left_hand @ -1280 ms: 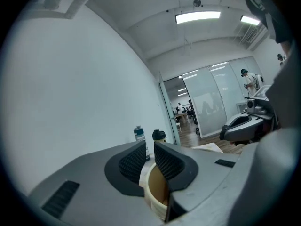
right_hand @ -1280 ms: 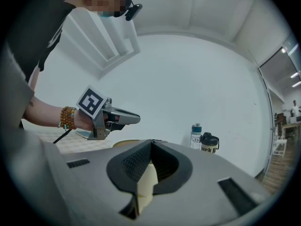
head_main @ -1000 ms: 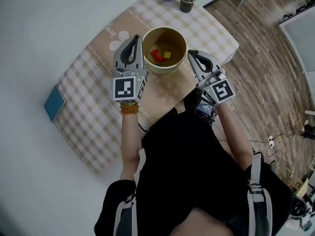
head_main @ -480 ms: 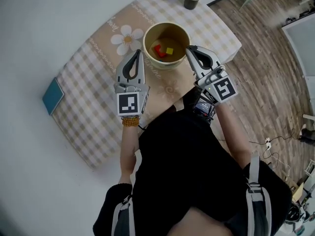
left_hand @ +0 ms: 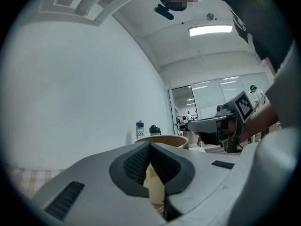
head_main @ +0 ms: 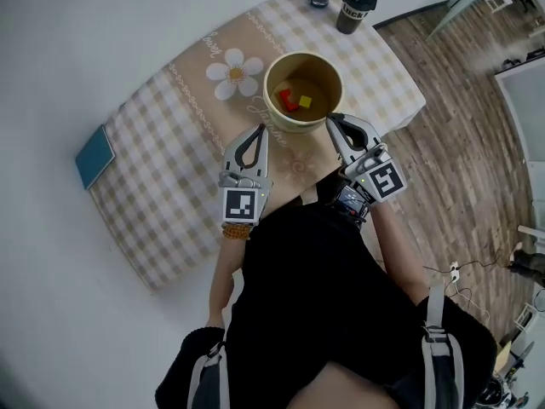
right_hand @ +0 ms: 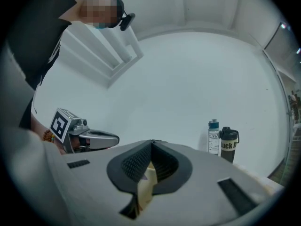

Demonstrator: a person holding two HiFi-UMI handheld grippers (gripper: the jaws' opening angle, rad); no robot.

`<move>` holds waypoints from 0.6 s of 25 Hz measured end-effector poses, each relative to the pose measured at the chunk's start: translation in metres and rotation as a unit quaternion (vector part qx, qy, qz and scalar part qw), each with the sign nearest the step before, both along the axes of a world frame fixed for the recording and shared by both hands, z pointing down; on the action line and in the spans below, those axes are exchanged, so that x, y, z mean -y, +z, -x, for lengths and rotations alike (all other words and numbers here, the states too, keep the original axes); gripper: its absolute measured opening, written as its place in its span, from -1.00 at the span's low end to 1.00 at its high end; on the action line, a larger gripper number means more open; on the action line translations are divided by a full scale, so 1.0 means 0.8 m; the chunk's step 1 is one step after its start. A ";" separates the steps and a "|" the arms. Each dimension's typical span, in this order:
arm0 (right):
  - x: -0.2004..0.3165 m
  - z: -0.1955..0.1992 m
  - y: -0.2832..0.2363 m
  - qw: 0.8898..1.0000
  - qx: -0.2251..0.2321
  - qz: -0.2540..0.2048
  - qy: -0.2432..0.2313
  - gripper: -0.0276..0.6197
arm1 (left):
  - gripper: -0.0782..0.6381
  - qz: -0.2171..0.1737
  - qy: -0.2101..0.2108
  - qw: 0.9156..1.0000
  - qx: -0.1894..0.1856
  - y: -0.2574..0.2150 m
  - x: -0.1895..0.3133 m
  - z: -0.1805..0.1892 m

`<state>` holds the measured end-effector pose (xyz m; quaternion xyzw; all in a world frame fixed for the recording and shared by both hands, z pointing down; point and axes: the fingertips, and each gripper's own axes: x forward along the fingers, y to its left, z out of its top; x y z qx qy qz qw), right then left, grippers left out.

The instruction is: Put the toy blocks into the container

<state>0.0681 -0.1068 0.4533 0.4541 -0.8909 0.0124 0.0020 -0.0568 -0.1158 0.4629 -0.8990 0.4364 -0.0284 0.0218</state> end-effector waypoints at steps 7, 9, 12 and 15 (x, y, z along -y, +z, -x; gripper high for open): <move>0.003 -0.006 0.003 1.000 -0.008 -0.006 0.001 -0.93 | -0.75 0.011 -0.011 1.000 0.006 0.018 0.006 0.010; 0.004 -0.005 0.001 1.000 -0.009 -0.007 0.002 -0.92 | -0.75 0.013 -0.012 1.000 0.004 0.018 0.007 0.010; 0.005 -0.003 -0.001 1.000 -0.012 -0.010 -0.002 -0.92 | -0.75 0.016 -0.015 1.000 0.003 0.015 0.009 0.010; 0.005 -0.004 0.000 1.000 -0.011 -0.008 -0.006 -0.93 | -0.75 0.013 -0.021 1.000 0.003 0.014 0.009 0.010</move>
